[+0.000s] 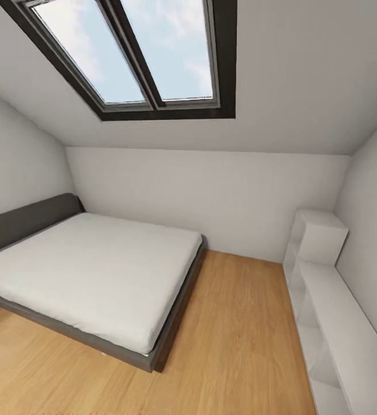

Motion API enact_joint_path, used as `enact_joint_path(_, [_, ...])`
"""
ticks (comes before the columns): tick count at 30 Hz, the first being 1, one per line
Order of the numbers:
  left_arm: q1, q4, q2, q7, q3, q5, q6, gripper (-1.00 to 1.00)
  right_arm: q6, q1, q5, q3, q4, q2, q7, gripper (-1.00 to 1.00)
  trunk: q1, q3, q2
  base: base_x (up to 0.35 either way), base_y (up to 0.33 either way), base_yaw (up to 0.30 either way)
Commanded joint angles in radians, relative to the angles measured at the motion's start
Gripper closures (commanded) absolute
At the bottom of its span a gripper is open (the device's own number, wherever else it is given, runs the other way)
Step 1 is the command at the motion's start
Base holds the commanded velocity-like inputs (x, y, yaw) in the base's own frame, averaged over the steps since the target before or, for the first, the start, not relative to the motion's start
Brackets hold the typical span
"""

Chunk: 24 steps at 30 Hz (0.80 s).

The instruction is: Attach the digital camera to the camera tripod in the bedroom.

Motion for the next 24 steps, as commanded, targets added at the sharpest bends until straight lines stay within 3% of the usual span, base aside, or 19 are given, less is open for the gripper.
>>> enact_joint_path(1, [0.0, -0.001, 0.0, 0.004, -0.009, 0.006, 0.0, 1.0, -0.005, -0.001, 0.008, -0.008, 0.003, -0.001, 0.002, -1.0, 0.0, 0.0, -0.001, 0.0, 0.0, 0.276])
enact_joint_path(13, [0.0, -0.001, 0.0, 0.004, -0.01, 0.006, 0.0, 1.0, -0.006, -0.001, 0.008, -0.01, 0.003, -0.003, -0.008, -1.0, 0.0, 0.0, -0.001, 0.0, 0.0, 0.261])
enact_joint_path(24, [0.0, -0.001, 0.0, 0.004, -0.009, 0.006, 0.0, 1.0, -0.006, -0.001, 0.008, -0.01, 0.002, -0.003, -0.016, -1.0, 0.0, 0.0, -0.001, 0.0, 0.0, 0.054])
